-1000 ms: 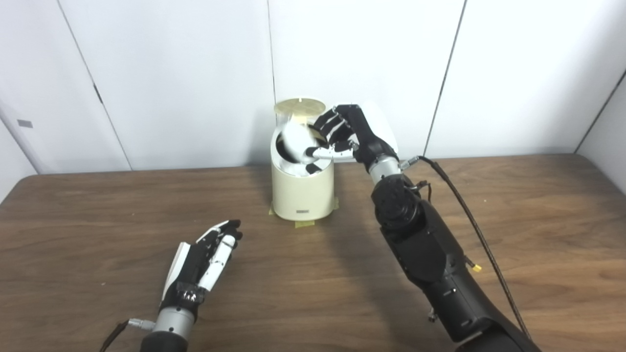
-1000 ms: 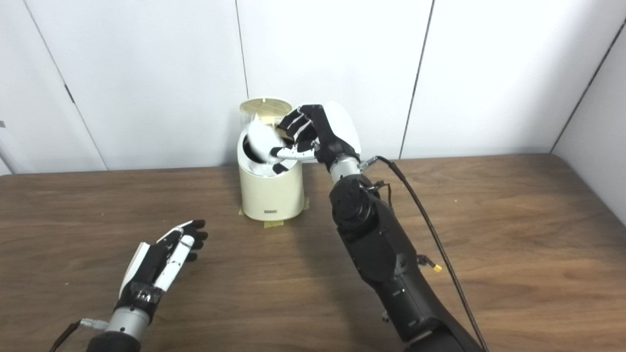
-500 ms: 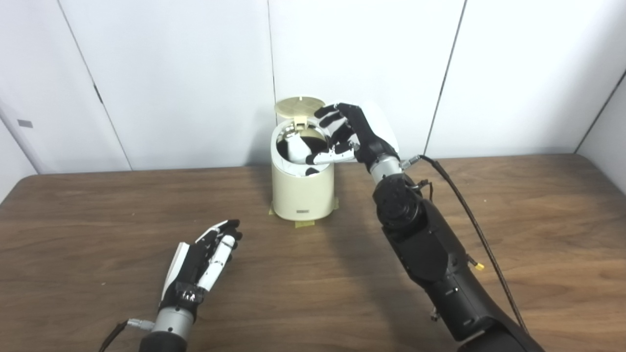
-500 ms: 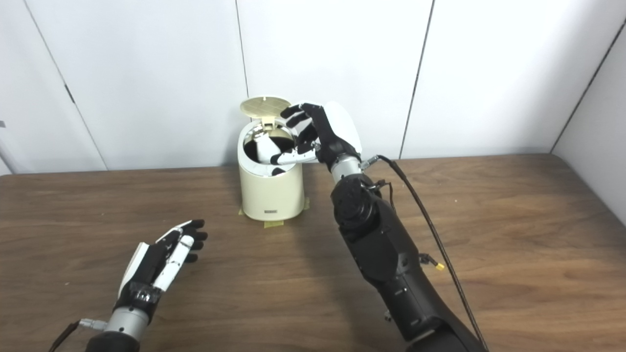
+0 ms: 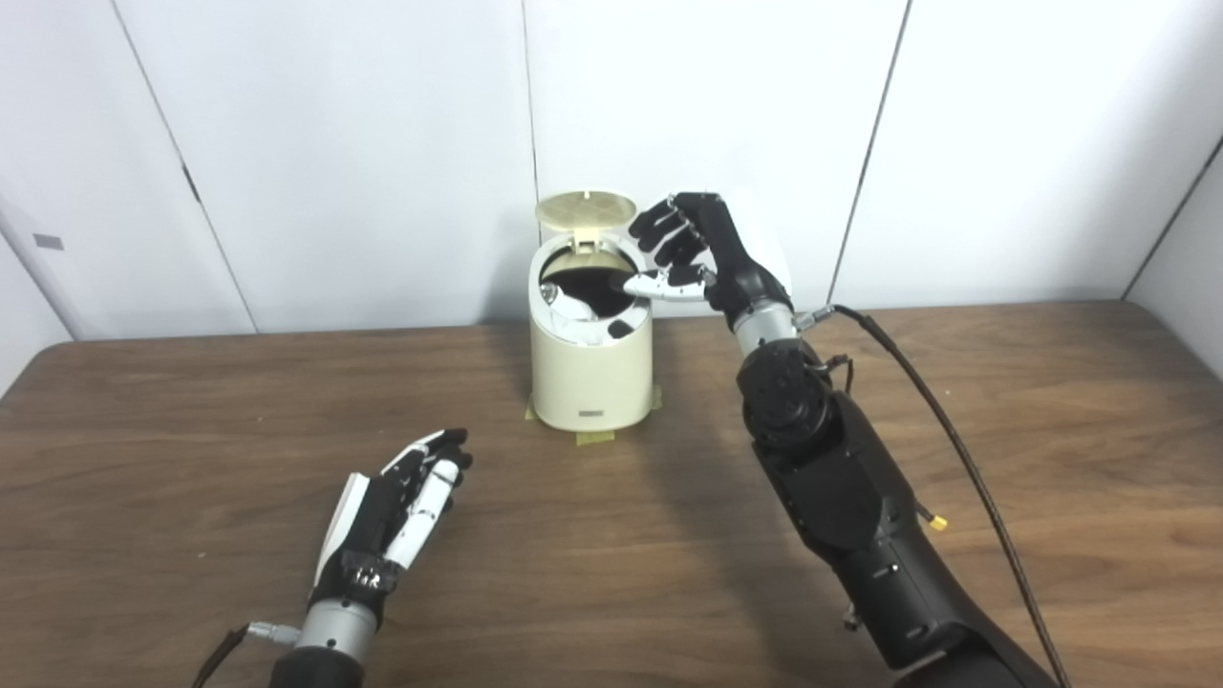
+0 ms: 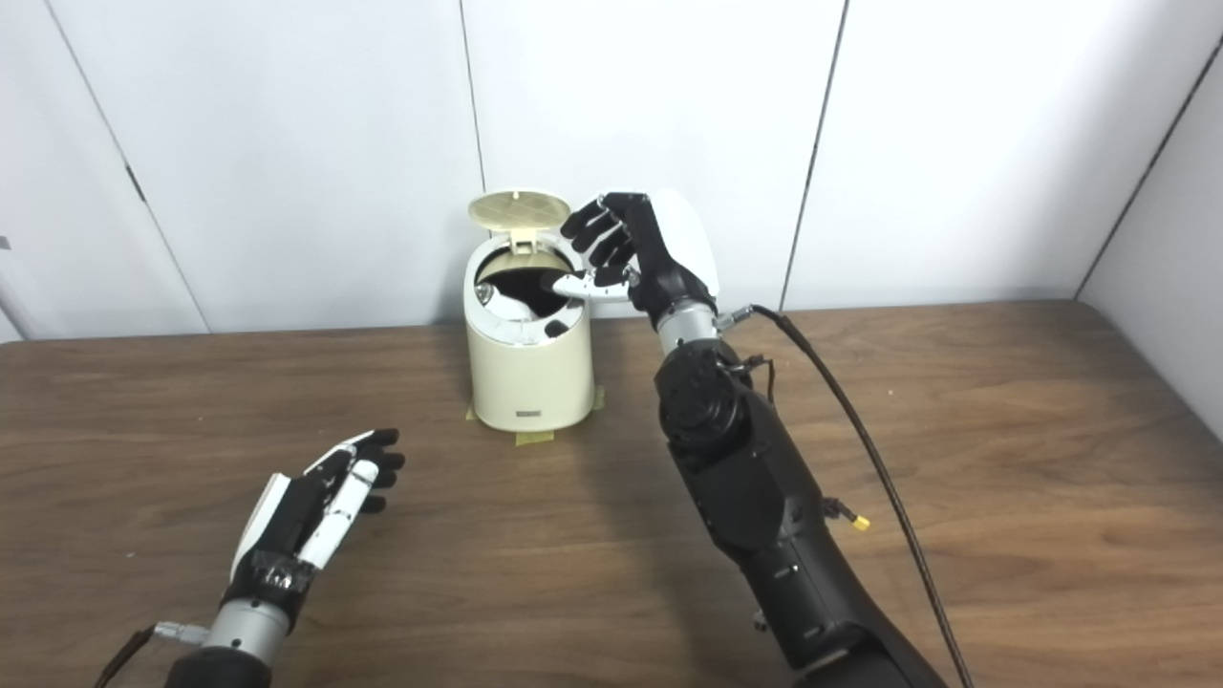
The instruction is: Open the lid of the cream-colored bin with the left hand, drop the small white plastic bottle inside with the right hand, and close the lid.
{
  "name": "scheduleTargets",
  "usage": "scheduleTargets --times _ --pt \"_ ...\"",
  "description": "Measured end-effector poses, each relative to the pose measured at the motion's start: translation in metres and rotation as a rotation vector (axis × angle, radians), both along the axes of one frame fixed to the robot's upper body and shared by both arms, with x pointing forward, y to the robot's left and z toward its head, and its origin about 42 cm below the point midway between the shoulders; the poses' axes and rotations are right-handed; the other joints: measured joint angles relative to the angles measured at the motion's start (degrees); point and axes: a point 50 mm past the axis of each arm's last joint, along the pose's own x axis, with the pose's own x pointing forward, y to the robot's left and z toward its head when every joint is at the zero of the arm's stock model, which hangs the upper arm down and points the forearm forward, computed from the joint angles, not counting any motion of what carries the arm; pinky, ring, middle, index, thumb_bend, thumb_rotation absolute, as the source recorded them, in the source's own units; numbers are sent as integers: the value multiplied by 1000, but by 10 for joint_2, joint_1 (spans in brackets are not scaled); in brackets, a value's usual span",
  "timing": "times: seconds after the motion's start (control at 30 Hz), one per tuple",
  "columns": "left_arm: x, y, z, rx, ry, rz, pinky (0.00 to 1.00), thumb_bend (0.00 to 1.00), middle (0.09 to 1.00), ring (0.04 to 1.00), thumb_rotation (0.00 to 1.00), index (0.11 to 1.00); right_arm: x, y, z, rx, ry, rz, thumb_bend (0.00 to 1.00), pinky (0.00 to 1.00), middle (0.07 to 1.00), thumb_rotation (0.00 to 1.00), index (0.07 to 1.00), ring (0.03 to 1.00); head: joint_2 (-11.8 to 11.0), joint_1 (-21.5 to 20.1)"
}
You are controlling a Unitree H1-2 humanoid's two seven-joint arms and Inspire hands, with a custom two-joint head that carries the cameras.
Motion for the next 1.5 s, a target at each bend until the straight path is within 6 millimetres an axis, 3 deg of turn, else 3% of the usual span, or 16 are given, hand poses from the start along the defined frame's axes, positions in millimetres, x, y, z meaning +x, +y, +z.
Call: scheduleTargets --times 0.13,0.43,0.53,0.73,0.83,0.9,0.97,1.0,1.07,1.33,1.5 --pt "1 1 0 6 0 -5 810 440 807 821 899 867 -2 -4 0 8 -8 -13 521 385 496 0 487 431 -1 -1" --pt "5 2 1 17 4 -16 805 453 801 820 903 868 -14 -21 4 79 -32 -46 521 372 495 0 494 420 -3 -3" --pt "10 4 2 4 3 -16 796 452 794 816 920 867 -23 -33 5 120 -20 -81 521 391 495 0 487 429 -3 -3" --pt "28 6 10 -13 3 -5 756 419 792 794 902 862 -50 -59 -9 255 60 -115 506 320 488 0 565 380 -4 -7" --pt "40 3 24 -11 -36 -18 758 421 790 784 904 865 -68 -69 -22 319 104 -132 510 380 476 4 543 461 -4 -7" --pt "46 0 33 -5 -60 -31 808 435 800 799 926 864 -79 -75 -29 377 141 -121 498 482 611 126 507 560 -5 -6" --pt "51 -3 40 0 -79 -44 802 438 821 810 937 870 -92 -81 -37 439 186 -89 483 600 729 529 716 677 -8 -7" --pt "53 -4 42 1 -86 -48 791 440 830 813 938 875 -98 -83 -41 460 207 -67 489 637 766 652 761 719 -9 -7" --pt "57 -6 47 -1 -99 -52 793 444 846 820 935 883 -112 -86 -48 508 243 -25 529 690 821 795 813 785 -11 -7" --pt "70 -10 52 -38 -101 -68 802 441 879 853 926 922 -169 -78 -87 689 347 -31 584 837 933 813 882 911 -16 -3" --pt "82 -13 56 -45 -103 -76 817 437 880 853 938 917 -181 -80 -97 699 335 -51 604 877 944 863 911 931 -17 -2"
